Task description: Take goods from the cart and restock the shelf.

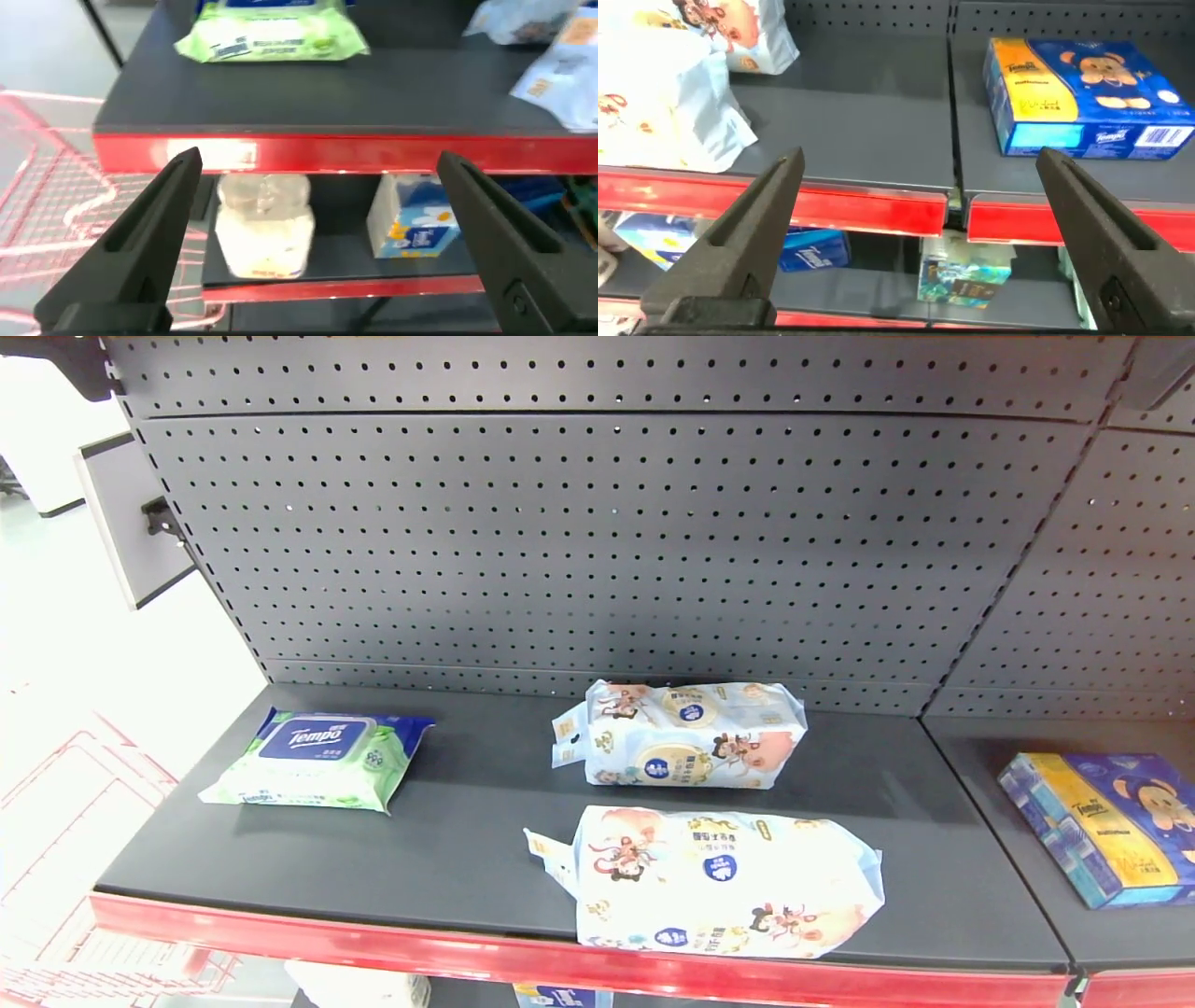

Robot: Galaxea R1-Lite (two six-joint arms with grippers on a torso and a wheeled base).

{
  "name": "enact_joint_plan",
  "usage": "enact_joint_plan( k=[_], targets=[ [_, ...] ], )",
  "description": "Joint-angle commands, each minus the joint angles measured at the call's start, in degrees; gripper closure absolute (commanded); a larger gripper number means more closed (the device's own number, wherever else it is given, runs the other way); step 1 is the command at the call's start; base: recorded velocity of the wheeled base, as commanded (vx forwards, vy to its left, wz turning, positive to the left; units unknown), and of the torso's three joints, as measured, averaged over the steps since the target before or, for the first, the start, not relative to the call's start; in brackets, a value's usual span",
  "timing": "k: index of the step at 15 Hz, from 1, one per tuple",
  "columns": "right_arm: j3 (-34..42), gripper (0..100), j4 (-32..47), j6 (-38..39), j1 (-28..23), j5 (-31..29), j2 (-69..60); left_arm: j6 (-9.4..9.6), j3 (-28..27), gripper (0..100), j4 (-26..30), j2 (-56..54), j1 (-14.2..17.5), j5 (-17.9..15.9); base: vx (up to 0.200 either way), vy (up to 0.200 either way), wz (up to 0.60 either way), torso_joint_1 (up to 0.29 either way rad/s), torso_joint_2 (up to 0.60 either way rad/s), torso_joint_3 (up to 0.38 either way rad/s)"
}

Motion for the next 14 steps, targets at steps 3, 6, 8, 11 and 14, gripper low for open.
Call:
enact_joint_plan(
  k=[3, 6, 8, 11, 14],
  targets=[
    [0.13, 0, -0.09, 0.24, 0.06, 2.34, -0.31, 0.09, -0.04, 0, 0.04, -5.13, 1.90, -0.57, 0.000, 0.000, 0.00, 0.000, 0.00, 0.000],
    [0.13, 0, -0.01, 0.24, 0.06, 2.60, -0.31, -0.09, 0.05, 0, -0.05, -5.92, 2.69, -0.83, 0.000, 0.000, 0.00, 0.000, 0.00, 0.000],
    [0.13, 0, -0.09, 0.42, -0.03, 2.43, -0.31, -0.26, 0.05, 0, -0.05, -5.92, 2.69, -0.57, 0.000, 0.000, 0.00, 0.000, 0.00, 0.000],
    [0.13, 0, -0.09, 0.24, -0.03, 1.90, -0.31, -0.26, 0.05, 0, -0.05, -5.92, 2.69, -0.39, 0.000, 0.000, 0.00, 0.000, 0.00, 0.000],
    [0.13, 0, -0.01, 0.51, -0.12, -0.56, -0.40, -0.26, 0.05, 0, -0.05, -5.92, 2.69, -0.39, 0.000, 0.000, 0.00, 0.000, 0.00, 0.000]
  ],
)
